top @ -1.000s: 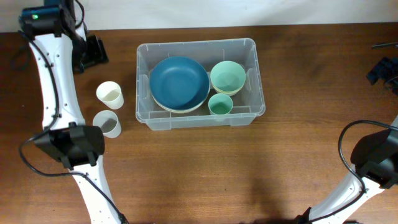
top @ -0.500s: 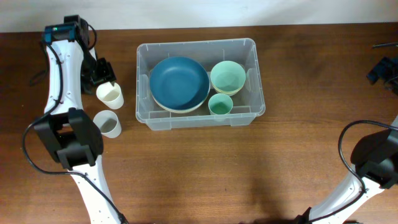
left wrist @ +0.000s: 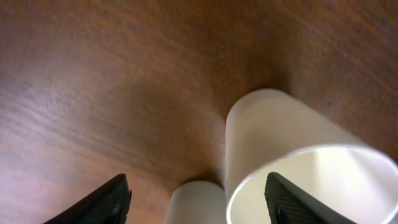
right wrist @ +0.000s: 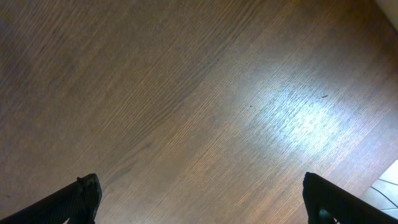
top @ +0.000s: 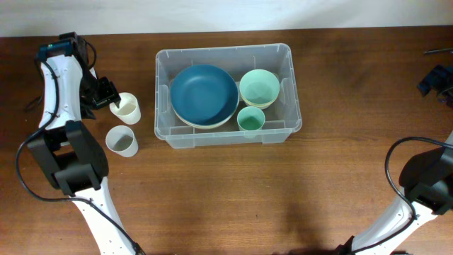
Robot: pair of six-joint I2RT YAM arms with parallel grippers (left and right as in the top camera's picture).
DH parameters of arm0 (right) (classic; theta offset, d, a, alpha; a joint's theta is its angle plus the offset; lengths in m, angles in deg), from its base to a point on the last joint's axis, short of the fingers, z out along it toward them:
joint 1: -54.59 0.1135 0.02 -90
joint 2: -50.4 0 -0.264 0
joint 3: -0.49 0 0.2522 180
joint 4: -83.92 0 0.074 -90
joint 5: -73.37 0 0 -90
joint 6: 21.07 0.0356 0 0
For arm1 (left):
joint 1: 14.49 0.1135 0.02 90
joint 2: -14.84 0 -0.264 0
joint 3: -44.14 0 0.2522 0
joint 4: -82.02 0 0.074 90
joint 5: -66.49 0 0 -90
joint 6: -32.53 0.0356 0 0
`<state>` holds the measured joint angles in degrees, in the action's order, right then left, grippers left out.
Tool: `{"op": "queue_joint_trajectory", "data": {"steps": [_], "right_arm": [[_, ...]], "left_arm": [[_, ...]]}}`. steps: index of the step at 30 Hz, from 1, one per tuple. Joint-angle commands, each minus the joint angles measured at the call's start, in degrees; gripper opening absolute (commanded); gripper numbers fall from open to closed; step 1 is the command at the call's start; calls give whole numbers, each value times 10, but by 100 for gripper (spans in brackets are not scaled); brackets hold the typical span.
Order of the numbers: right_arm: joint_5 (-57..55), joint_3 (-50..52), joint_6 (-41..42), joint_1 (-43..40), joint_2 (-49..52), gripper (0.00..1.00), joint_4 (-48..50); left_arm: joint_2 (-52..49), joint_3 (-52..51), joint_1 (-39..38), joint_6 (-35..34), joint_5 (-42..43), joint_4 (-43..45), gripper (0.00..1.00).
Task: Pack container
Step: 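Grasp the rim of the cream cup with the left gripper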
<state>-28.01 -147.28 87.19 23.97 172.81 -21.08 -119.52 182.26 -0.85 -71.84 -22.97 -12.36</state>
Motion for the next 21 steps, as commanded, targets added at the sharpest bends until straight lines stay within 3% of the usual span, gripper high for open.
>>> {"op": "queue_joint_trajectory", "data": {"steps": [1, 5, 14, 17, 21], "right_arm": [[-9, 0, 7, 2, -2, 99, 0], [-9, 0, 7, 2, -2, 99, 0], [-9, 0, 7, 2, -2, 99, 0], [-9, 0, 7, 2, -2, 99, 0], [-9, 0, 7, 2, -2, 99, 0]], "left_arm": [[3, -24, 0, -1, -5, 12, 71], [3, -45, 0, -1, -3, 26, 70], [3, -51, 0, 12, -4, 50, 24], [3, -50, 0, 12, -3, 68, 1], [3, -49, 0, 12, -4, 93, 1]]}}
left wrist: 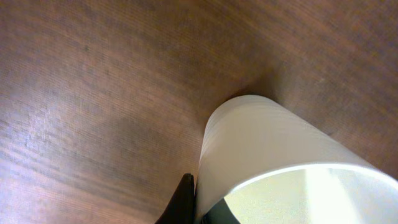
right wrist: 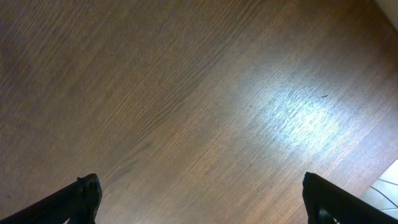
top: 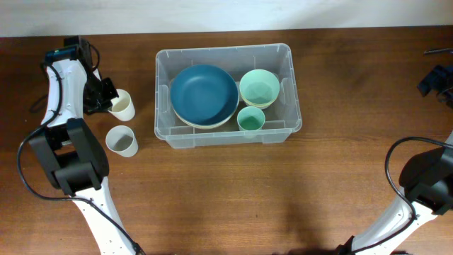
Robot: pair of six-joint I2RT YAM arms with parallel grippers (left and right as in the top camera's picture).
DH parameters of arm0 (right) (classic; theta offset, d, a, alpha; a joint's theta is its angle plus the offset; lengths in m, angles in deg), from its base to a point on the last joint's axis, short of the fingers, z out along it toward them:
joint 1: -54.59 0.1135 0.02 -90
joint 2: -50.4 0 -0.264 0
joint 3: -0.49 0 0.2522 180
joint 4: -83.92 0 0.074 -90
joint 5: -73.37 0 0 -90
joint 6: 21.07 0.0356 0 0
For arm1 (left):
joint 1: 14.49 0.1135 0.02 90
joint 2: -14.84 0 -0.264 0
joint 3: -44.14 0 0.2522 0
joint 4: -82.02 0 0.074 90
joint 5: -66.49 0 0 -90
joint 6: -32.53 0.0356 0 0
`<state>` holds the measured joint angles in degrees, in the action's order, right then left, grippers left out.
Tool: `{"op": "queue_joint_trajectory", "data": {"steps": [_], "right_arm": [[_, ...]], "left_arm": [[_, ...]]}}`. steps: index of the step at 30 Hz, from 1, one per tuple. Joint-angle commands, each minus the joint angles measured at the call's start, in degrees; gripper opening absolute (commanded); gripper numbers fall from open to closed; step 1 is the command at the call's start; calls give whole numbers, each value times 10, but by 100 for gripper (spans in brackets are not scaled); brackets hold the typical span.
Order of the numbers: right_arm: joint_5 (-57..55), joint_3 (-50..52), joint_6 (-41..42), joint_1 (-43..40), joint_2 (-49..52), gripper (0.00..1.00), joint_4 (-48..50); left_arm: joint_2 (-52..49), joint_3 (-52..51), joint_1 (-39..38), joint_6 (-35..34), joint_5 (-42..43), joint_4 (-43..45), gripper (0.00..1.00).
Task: Pack container
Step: 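Grasp the rim of the cream cup with the left gripper, then lift the cream cup and carry it right over the bin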
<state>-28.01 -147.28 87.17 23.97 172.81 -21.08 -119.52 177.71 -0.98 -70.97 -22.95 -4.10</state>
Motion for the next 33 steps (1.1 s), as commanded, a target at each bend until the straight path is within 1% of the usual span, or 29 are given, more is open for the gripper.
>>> {"op": "queue_joint_trajectory", "data": {"steps": [1, 4, 7, 13, 16, 18, 21, 25, 28, 33], "right_arm": [[-9, 0, 7, 2, -2, 99, 0], [-9, 0, 7, 2, -2, 99, 0], [-9, 0, 7, 2, -2, 99, 0], [-9, 0, 7, 2, -2, 99, 0], [-9, 0, 7, 2, -2, 99, 0], [-9, 0, 7, 2, -2, 99, 0], [-9, 0, 7, 2, -2, 99, 0], [-9, 0, 7, 2, -2, 99, 0], [-9, 0, 7, 2, -2, 99, 0], [-9, 0, 7, 2, -2, 99, 0]], "left_arm": [[3, -2, 2, 3, -4, 16, 1], [3, 17, 3, 3, -6, 26, 1], [5, 64, 7, 3, -5, 16, 1], [27, 206, 8, 3, 1, -54, 1], [47, 276, 0, 3, 40, -95, 1], [59, 303, -8, 3, 61, -115, 1], [83, 327, -37, 11, 92, -146, 1], [107, 327, -99, 93, 150, -171, 1], [111, 327, -161, 131, 151, -191, 1], [109, 320, -254, 166, 142, -209, 1]]}}
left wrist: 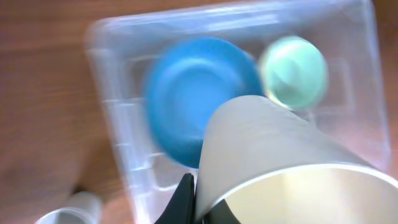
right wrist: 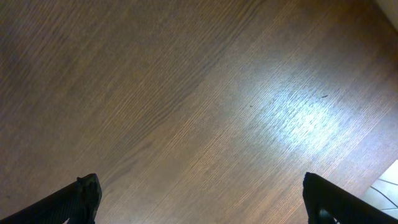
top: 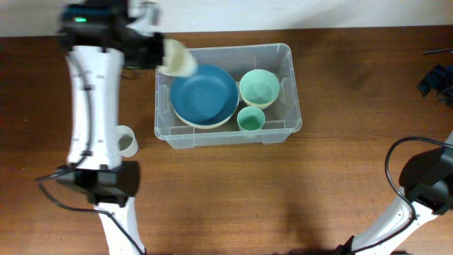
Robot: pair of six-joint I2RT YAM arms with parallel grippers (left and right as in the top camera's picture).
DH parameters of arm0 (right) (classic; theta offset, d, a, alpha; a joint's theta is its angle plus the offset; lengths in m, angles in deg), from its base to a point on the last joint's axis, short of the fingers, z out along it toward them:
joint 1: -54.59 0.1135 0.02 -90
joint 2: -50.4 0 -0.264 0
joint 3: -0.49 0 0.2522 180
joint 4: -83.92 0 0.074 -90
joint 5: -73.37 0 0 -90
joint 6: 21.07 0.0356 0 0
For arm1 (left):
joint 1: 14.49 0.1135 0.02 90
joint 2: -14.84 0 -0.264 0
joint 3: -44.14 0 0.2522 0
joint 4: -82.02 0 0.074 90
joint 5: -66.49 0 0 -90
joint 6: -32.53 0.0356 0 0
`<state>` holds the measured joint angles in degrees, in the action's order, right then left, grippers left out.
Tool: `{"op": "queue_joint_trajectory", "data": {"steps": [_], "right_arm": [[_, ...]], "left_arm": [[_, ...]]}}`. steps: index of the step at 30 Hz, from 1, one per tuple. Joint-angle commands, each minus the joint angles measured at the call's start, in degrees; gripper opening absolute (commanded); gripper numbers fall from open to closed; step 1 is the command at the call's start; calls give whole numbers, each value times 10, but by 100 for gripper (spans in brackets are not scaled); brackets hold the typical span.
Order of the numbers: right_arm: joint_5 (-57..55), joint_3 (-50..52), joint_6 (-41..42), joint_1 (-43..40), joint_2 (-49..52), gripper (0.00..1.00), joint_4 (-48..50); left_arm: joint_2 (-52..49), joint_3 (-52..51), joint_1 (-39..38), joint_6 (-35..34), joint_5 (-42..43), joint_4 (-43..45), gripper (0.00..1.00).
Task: Pack container
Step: 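Lift the cream cup and carry it right over the bin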
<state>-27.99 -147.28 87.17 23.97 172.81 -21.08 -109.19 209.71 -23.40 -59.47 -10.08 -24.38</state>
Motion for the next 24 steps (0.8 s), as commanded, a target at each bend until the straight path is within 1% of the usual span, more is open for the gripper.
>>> {"op": "queue_joint_trajectory", "data": {"steps": [1, 7, 12, 18, 24], "right_arm": [[-9, 0, 7, 2, -2, 99, 0], [-9, 0, 7, 2, -2, 99, 0], [-9, 0, 7, 2, -2, 99, 0], [-9, 0, 7, 2, -2, 99, 0], [-9, 0, 7, 2, -2, 99, 0]], "left_arm": [[3, 0, -47, 56, 14, -9, 1], [-9, 0, -130, 64, 1, -30, 1], [-38, 0, -171, 64, -8, -25, 1], [-91, 0, -204, 64, -8, -26, 1], [-133, 0, -208, 64, -10, -19, 1]]}}
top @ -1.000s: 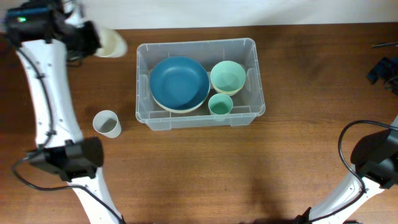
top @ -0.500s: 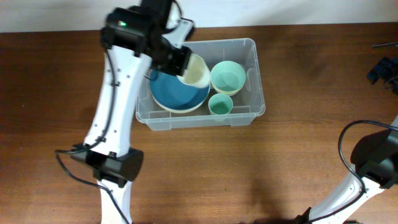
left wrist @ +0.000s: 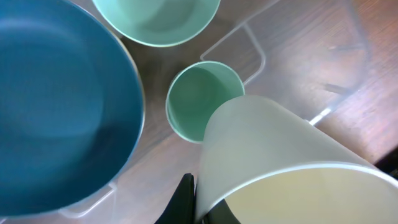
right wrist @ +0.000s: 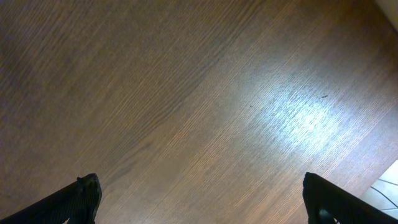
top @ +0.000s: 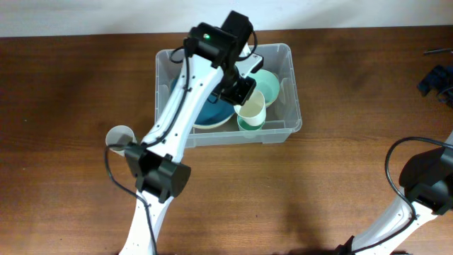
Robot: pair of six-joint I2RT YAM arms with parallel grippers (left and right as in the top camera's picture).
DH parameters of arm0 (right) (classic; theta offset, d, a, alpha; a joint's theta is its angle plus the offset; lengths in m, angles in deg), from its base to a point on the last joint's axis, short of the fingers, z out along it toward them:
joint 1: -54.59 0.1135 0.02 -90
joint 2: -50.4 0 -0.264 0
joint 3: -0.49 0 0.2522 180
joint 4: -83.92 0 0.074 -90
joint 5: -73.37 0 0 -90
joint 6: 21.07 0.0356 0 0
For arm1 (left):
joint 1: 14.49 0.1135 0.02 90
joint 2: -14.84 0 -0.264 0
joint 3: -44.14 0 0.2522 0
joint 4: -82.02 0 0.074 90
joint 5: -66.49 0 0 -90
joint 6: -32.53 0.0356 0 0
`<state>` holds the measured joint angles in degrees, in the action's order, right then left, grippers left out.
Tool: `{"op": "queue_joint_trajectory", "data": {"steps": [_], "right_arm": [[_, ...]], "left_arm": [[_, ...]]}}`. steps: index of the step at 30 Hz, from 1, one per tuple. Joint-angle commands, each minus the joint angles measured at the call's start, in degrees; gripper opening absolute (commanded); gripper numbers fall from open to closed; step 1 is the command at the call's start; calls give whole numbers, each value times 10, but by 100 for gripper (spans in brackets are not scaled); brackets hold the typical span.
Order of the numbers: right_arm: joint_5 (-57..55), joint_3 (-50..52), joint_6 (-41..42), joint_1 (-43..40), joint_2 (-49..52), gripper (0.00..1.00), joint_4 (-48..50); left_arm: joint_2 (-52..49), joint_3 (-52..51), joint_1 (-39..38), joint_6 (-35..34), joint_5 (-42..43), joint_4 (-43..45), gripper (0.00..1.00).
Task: Pack container
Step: 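Lift the cream cup and carry it right over the bin, then lower the cream cup into the green cup, open left gripper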
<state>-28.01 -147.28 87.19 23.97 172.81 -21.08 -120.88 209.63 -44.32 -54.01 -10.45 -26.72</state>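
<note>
My left gripper (top: 241, 91) is shut on the rim of a cream cup (top: 252, 108), one finger (left wrist: 185, 198) outside its wall and the other inside. The cream cup (left wrist: 280, 155) hangs tilted over the front right of the clear container (top: 161, 92), just above and beside a small green cup (left wrist: 202, 99). Also in the container are a blue bowl (left wrist: 56, 106) and a pale green bowl (left wrist: 155, 18). A second white cup (top: 119, 134) stands on the table left of the container. My right gripper (right wrist: 205, 199) is open over bare wood.
The left arm (top: 180, 120) reaches across the container's left wall and hides part of the blue bowl. The right arm's base (top: 425, 180) sits at the lower right. A dark object (top: 433, 79) lies at the right edge.
My left gripper, with the cream cup, was over the container's back left corner and is now lower, over the front right, above the small green cup. The right gripper has not moved.
My left gripper stood open around the wall of the cream cup at the table's left, beside the second white cup. Then it was shut on that cup. Then it held the cup high over the container's back left, and now over the small green cup.
</note>
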Motion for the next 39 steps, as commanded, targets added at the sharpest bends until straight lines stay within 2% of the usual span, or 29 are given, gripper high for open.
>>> {"op": "queue_joint_trajectory", "data": {"steps": [1, 19, 32, 33, 39], "right_arm": [[-9, 0, 7, 2, -2, 99, 0], [-9, 0, 7, 2, -2, 99, 0], [-9, 0, 7, 2, -2, 99, 0], [-9, 0, 7, 2, -2, 99, 0], [-9, 0, 7, 2, -2, 99, 0]], "left_arm": [[-24, 1, 1, 9, -6, 7, 1], [-52, 1, 2, 9, -54, 24, 2], [-73, 1, -5, 7, -54, 21, 2], [-73, 1, -6, 7, -54, 21, 4], [-73, 1, -5, 7, -54, 23, 31]]}}
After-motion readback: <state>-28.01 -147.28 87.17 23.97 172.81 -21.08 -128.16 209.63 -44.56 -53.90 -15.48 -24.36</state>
